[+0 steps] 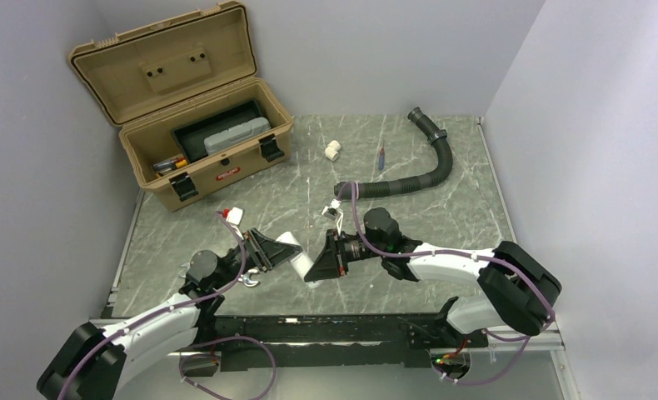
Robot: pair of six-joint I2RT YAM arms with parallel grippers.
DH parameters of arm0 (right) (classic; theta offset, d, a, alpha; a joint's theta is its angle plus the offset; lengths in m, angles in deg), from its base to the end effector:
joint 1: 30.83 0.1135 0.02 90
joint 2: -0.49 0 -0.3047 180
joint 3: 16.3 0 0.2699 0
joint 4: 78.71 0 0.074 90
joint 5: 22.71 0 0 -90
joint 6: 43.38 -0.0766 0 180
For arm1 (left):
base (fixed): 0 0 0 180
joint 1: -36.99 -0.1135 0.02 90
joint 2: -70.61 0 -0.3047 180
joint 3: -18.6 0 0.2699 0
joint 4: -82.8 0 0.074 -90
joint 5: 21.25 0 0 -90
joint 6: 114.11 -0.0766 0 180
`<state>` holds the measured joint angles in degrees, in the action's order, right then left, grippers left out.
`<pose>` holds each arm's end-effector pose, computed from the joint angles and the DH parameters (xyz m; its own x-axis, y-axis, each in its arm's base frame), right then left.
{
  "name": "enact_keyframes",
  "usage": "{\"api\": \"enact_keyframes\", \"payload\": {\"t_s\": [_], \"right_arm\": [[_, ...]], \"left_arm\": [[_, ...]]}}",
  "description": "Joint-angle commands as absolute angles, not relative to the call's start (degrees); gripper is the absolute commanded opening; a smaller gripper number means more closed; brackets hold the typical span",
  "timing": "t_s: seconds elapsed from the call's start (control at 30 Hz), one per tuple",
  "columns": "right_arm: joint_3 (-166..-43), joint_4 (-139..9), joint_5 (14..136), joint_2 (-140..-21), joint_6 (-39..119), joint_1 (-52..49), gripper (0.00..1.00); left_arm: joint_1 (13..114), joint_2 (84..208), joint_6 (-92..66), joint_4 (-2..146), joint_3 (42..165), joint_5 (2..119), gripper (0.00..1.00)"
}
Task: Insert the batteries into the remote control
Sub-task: Load the battery cover into the remote control.
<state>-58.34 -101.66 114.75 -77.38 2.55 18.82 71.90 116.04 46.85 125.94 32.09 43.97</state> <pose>0.1496 0.2632 0.2254 -0.7855 -0.1983 -0.5862 -0.6040 0.0394 0.7960 0.1260 -0.1271 0.2157 -0.7579 -0.5176 -0.3970 0.4301 0.0611 -0.9007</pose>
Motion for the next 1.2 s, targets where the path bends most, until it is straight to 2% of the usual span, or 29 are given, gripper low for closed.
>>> {"api": "enact_keyframes", "payload": {"t_s": [0.0,0.17,0.4,0.5,0.53,0.57,0.6,0.77,0.9,1.0,1.17], "right_arm": [[-60.0,-105.6,114.5,-78.6,3.6,19.0,0.12],[-60.1,-107.1,115.4,-79.3,2.4,18.9,0.0],[-59.8,-106.9,115.2,-77.4,2.9,18.9,0.0],[-59.8,-106.6,115.8,-76.6,3.5,18.9,0.0],[-59.8,-106.7,115.8,-76.5,3.5,19.0,0.08],[-59.7,-106.4,115.2,-76.1,3.6,18.9,0.2],[-59.6,-105.9,114.3,-75.8,3.8,18.9,0.27],[-59.4,-105.6,112.9,-74.8,3.9,18.9,0.5],[-59.4,-107.6,113.4,-75.5,2.8,18.9,0.52],[-58.9,-109.7,113.8,-76.3,1.5,18.9,0.58],[-58.8,-109.4,113.9,-76.6,1.8,18.9,0.55]], "left_arm": [[72.1,114.8,48.4,131.0,33.7,43.3,0.0],[72.1,114.4,47.8,128.0,34.2,43.2,0.01],[72.1,112.8,46.9,123.3,34.5,43.7,0.23],[72.2,112.0,46.7,122.7,34.3,44.1,0.23],[72.1,111.9,46.7,122.5,34.3,44.2,0.2],[72.1,111.8,46.6,122.2,34.3,44.3,0.18],[72.1,111.7,46.5,122.1,34.5,44.3,0.16],[72.1,112.5,46.7,122.9,34.4,43.7,0.11],[72.1,113.3,46.9,123.8,34.3,43.3,0.09],[72.1,113.7,47.0,124.3,34.4,43.2,0.09],[72.1,113.3,46.9,123.7,34.4,43.5,0.09]]}}
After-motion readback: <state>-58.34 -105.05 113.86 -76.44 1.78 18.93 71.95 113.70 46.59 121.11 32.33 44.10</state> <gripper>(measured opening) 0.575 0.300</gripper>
